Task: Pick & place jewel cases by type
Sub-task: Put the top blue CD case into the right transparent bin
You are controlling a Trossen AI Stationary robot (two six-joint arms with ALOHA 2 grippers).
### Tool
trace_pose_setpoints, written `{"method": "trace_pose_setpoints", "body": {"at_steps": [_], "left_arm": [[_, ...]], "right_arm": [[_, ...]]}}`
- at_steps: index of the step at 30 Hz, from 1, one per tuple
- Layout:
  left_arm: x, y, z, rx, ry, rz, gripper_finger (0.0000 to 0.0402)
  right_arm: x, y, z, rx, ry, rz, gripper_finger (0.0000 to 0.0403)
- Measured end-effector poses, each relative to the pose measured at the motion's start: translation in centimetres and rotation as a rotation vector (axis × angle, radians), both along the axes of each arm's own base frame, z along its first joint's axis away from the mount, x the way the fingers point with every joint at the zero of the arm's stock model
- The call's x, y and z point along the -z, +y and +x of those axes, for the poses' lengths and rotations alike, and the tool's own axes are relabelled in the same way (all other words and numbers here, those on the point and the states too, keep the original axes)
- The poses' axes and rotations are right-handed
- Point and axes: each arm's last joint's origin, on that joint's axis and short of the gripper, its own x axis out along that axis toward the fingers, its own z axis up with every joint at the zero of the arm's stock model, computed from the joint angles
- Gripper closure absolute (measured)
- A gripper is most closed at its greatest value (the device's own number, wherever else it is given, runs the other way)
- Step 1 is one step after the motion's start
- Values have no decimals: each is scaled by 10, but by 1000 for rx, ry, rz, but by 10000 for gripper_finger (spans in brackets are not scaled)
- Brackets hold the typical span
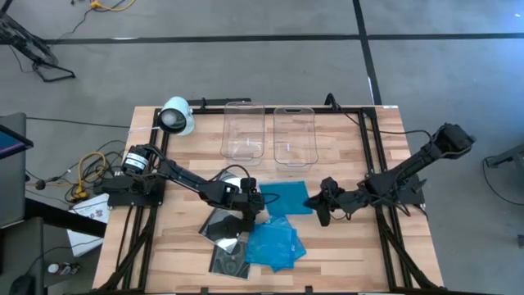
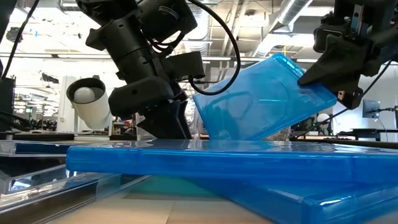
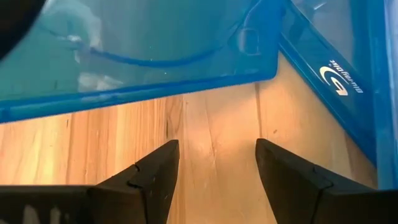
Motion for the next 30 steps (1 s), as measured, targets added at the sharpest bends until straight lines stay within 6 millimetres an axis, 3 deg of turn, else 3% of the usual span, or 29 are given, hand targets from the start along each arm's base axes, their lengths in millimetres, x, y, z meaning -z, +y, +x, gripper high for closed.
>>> {"method": "trace_pose_setpoints", "body": {"at_steps": [13, 30], "left_arm": [[-4, 0, -5, -33, 25, 40, 194], [-56, -22, -25, -43, -115, 136, 194]], "right_arm": [[-30, -8, -11, 56, -41, -126, 365], [-113, -20, -15, 135, -52, -513, 363]]}}
